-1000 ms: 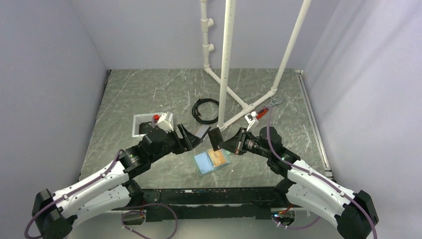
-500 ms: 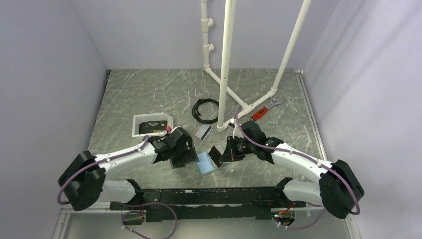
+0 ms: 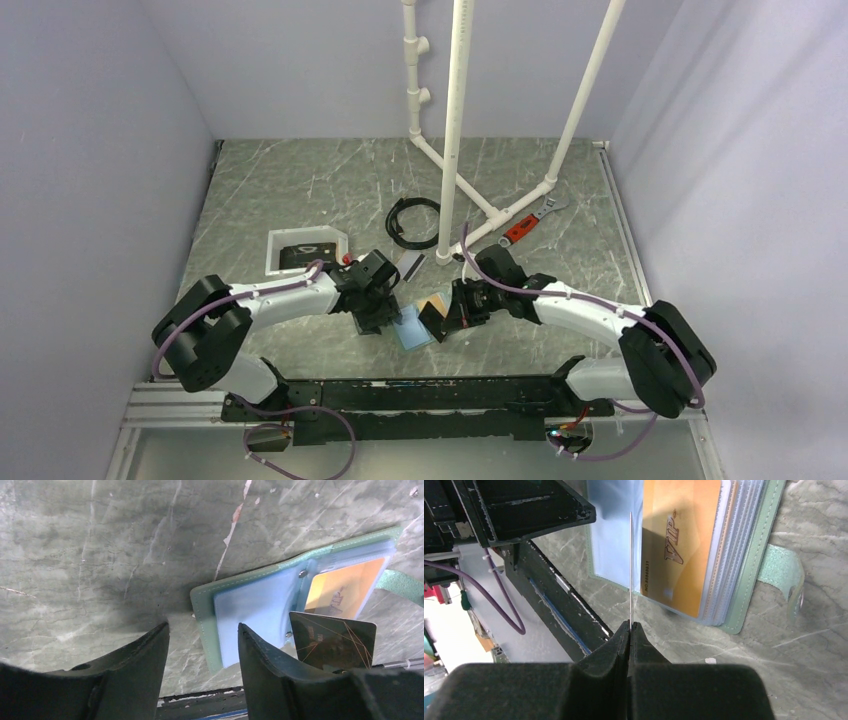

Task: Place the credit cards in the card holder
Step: Insert the credit card into the card holder.

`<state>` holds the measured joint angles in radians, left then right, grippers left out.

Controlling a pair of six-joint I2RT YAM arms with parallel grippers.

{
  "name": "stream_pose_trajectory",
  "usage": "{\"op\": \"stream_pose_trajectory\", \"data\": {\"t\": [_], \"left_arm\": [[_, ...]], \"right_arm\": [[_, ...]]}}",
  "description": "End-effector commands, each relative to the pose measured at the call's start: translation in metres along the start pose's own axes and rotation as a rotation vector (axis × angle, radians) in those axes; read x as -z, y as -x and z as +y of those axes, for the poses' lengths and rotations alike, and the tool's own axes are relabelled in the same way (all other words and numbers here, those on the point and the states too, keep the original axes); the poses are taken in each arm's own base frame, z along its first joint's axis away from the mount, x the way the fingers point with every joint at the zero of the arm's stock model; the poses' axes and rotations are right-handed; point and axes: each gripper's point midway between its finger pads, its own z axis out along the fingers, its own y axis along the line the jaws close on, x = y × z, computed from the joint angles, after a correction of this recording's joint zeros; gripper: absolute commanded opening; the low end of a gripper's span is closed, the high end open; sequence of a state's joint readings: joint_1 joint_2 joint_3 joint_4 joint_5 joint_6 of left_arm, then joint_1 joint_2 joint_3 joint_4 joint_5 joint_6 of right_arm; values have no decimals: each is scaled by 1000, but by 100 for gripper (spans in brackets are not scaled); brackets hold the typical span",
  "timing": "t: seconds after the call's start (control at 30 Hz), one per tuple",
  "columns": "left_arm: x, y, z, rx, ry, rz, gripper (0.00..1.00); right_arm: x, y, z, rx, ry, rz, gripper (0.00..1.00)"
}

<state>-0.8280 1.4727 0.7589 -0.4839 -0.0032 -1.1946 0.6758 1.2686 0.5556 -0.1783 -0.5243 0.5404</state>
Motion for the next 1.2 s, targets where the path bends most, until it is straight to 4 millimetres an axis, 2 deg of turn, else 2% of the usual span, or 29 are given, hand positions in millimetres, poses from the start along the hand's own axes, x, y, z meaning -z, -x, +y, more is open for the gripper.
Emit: {"op": "stream_pose_trajectory", "data": {"t": [0.0, 0.3, 0.4, 0.8, 1.17], "left_arm": [[-12, 6, 18, 53, 80, -49, 56], [-21, 4, 20, 39, 101, -38, 50], [-23, 3, 23, 36, 113, -34, 49], [-27, -2, 27, 40, 111, -18, 47], [-28, -8, 27, 35, 104, -4, 47]], "right_arm": [[-2, 18, 4, 63, 12, -56, 0], [-15, 13, 1, 58, 55, -46, 0], [-18, 17, 5, 75, 87, -69, 0], [-37, 21, -2, 54, 118, -102, 0], [-38, 20, -11, -49, 98, -172, 0]]}}
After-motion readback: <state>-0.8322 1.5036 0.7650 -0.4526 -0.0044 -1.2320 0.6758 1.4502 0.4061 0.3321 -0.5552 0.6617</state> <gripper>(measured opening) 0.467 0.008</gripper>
